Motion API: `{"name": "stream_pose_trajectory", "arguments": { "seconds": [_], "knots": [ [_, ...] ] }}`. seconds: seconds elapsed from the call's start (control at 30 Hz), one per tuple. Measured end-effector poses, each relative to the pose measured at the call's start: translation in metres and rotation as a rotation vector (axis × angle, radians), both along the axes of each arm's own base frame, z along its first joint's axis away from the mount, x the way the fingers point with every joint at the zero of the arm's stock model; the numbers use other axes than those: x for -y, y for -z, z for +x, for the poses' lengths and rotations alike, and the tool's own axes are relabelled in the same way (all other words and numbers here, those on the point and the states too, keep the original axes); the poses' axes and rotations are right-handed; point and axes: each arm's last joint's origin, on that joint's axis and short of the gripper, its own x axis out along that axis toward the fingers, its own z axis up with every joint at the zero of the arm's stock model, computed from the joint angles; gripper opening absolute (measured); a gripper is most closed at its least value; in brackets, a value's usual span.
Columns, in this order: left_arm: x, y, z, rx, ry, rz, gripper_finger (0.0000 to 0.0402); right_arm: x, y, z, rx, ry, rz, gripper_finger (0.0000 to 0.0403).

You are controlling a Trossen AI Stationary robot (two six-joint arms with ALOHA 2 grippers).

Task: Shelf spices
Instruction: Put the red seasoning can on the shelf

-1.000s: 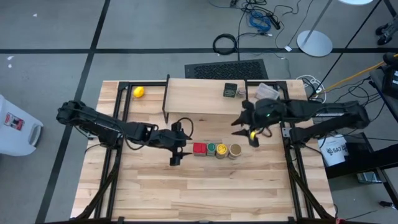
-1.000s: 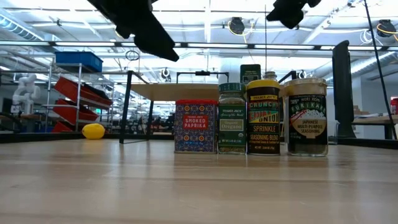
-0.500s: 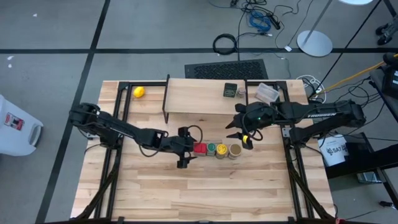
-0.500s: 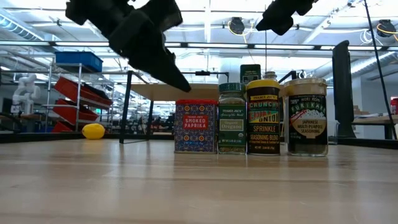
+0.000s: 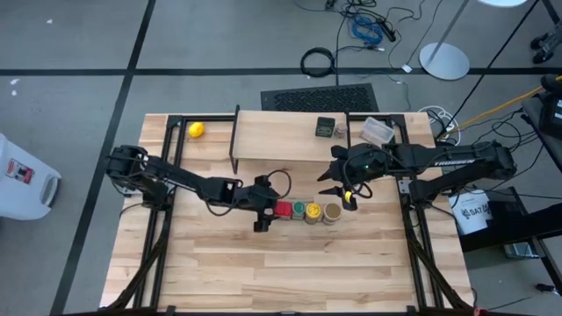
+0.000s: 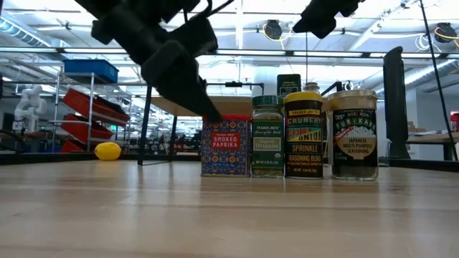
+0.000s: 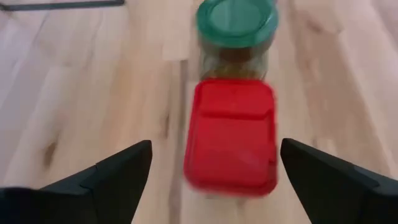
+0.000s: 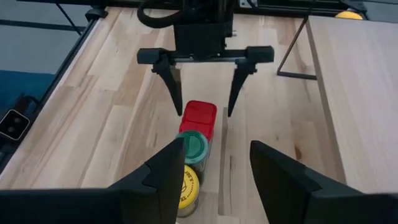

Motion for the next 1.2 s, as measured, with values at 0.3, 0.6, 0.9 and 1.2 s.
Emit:
{"name": "stream_pose_trajectory", "arguments": {
  "seconds": [0.3,0.6,0.9,1.2],
  "knots": [
    [0.000,0.013,0.007,-0.006,0.026,-0.019,0.0365,0.000,0.000,0.000,0.000,0.000,0.000,0.0169],
    [0.000,0.013,0.009,0.006,0.027,-0.020,0.0323,0.000,0.000,0.000,-0.001,0.000,0.000,0.0169],
    [0.001,0.014,0.008,-0.001,0.030,-0.017,0.0254,0.000,0.000,0.000,-0.001,-0.001,-0.002,0.0169],
    [0.001,0.014,0.008,-0.004,0.041,-0.004,0.0232,0.000,0.000,0.000,-0.004,-0.002,-0.003,0.0169]
  ]
}}
